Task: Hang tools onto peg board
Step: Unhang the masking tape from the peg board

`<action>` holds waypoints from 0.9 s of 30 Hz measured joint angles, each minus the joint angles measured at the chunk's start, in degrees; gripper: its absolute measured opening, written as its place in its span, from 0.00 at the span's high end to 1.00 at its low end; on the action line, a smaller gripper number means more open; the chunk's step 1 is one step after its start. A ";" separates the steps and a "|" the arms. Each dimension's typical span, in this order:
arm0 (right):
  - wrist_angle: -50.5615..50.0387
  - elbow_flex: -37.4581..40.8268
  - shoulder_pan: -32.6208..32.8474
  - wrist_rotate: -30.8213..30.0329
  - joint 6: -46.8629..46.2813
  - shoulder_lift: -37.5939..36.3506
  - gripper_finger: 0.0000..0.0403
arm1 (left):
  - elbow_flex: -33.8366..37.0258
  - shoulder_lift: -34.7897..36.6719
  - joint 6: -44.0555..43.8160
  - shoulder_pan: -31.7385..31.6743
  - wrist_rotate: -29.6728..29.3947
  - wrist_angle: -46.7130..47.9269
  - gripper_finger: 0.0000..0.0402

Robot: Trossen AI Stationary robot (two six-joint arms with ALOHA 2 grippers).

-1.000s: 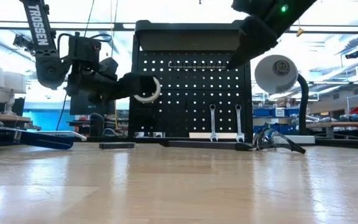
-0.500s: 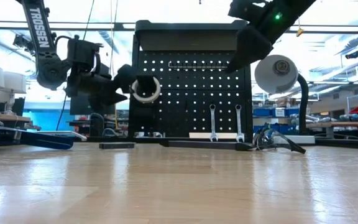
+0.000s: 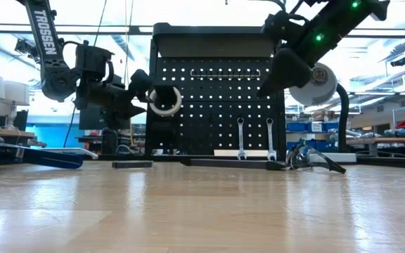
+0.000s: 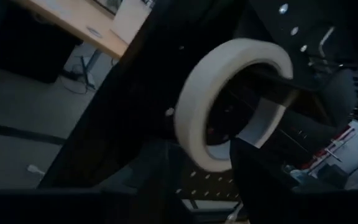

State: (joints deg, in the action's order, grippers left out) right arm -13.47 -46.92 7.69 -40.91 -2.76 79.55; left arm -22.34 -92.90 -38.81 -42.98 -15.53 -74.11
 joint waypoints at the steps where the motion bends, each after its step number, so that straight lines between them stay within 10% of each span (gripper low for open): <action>1: 0.28 0.00 -0.14 -0.02 0.07 0.00 0.55 | -0.56 0.00 1.00 0.02 0.04 0.01 0.55; 27: 3.21 0.00 -0.40 0.07 2.56 -0.04 0.55 | -7.98 0.00 14.54 0.67 -4.51 9.89 0.58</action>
State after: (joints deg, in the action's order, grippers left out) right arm -10.26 -46.92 7.29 -40.84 -0.21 79.50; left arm -30.33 -92.90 -24.27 -42.31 -20.04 -64.23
